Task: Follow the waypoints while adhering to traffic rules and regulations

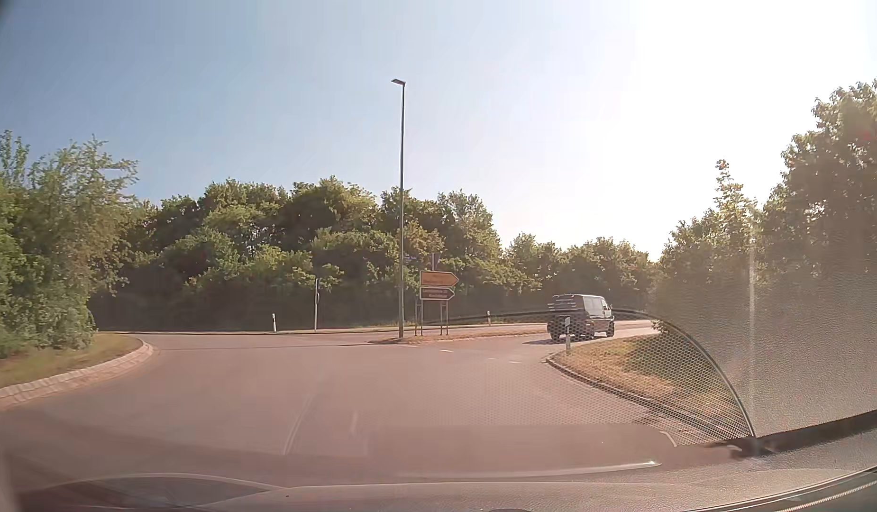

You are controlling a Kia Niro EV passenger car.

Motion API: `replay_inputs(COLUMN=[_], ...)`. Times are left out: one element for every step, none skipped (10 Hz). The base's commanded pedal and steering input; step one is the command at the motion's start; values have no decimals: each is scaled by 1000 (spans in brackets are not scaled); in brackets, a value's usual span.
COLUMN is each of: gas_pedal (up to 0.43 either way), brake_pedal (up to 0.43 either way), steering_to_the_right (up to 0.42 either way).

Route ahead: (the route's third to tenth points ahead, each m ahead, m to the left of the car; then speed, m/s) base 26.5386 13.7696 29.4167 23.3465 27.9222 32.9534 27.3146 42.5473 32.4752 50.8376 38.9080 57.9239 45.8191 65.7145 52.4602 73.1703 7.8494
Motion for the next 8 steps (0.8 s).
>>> replay_inputs(gas_pedal=[197,197,197,189,177,177,177,169], brake_pedal=[12,12,12,12,12,12,12,12], steering_to_the_right=[10,-23,-57,-89,-111,-132,-147,-154])
